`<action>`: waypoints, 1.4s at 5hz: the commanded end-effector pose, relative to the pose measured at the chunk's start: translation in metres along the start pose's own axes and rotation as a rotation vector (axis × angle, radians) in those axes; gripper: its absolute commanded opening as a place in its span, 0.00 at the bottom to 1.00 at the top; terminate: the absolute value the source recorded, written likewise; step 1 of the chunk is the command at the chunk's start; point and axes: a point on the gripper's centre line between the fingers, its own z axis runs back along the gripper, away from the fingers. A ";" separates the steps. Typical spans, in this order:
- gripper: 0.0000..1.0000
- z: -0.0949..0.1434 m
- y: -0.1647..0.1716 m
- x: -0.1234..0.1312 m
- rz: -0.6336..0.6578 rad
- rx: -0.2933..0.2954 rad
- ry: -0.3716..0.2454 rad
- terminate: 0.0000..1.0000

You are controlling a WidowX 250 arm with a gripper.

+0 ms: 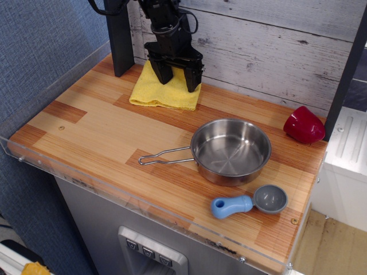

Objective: Move the yellow cloth towards the top of the steel pan

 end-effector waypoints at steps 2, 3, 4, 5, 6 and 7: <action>1.00 0.031 -0.037 -0.017 -0.031 0.007 0.006 0.00; 1.00 0.052 -0.033 -0.020 -0.005 0.014 -0.030 0.00; 1.00 0.067 -0.025 -0.026 0.027 0.026 -0.051 0.00; 1.00 0.086 -0.017 -0.031 0.057 0.038 -0.085 0.00; 1.00 0.104 -0.017 -0.032 0.072 0.042 -0.122 0.00; 1.00 0.124 -0.029 -0.029 0.097 0.074 -0.131 0.00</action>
